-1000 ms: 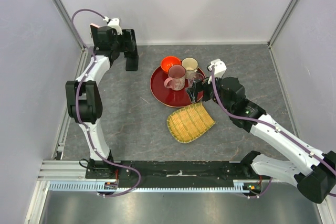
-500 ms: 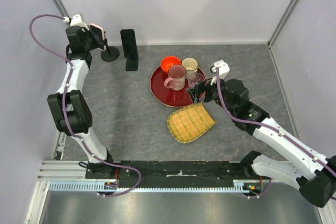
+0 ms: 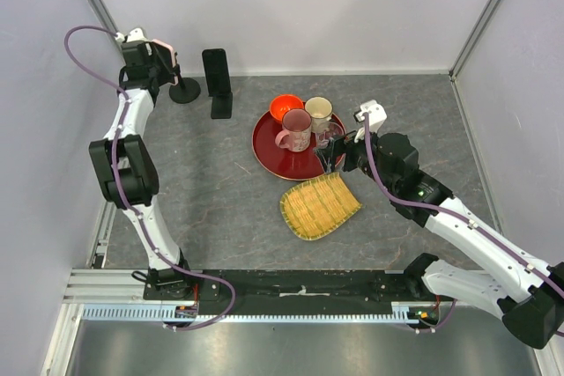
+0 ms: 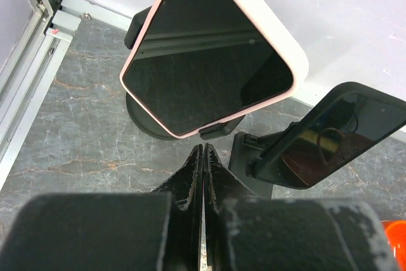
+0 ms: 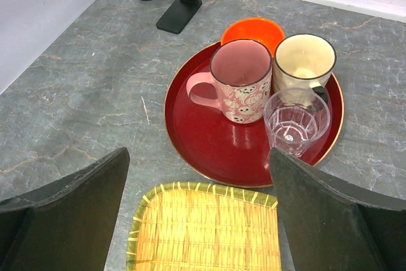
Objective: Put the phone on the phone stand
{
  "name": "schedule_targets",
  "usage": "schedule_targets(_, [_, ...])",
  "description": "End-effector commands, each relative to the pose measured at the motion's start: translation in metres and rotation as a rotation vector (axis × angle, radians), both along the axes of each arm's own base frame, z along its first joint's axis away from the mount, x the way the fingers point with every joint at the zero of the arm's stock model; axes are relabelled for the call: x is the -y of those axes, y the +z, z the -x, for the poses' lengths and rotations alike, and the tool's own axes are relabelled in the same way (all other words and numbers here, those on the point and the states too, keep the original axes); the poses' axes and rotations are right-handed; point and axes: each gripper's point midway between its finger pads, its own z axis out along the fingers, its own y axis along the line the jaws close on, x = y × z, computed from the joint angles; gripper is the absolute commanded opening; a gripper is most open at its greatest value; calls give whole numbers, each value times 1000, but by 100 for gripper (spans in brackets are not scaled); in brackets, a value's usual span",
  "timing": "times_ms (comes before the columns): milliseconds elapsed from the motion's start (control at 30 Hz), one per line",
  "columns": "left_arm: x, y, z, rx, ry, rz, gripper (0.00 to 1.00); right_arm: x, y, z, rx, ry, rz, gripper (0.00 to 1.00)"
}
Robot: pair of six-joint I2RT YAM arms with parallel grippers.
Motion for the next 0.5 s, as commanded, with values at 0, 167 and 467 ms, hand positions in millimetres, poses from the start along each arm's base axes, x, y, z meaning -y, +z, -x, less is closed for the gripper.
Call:
schedule_targets(0, [-2,14,-9,29,25,30,2,3,12,-1,32,-14,-31,98])
schedule_targets(167, [1,19,-20,57,-3,34,2,3,11,-1,29,-14,-29,98])
schedule_targets(467, [6,15,-36,52,-27,78,2,4,11,-2,27,-17,-29,98])
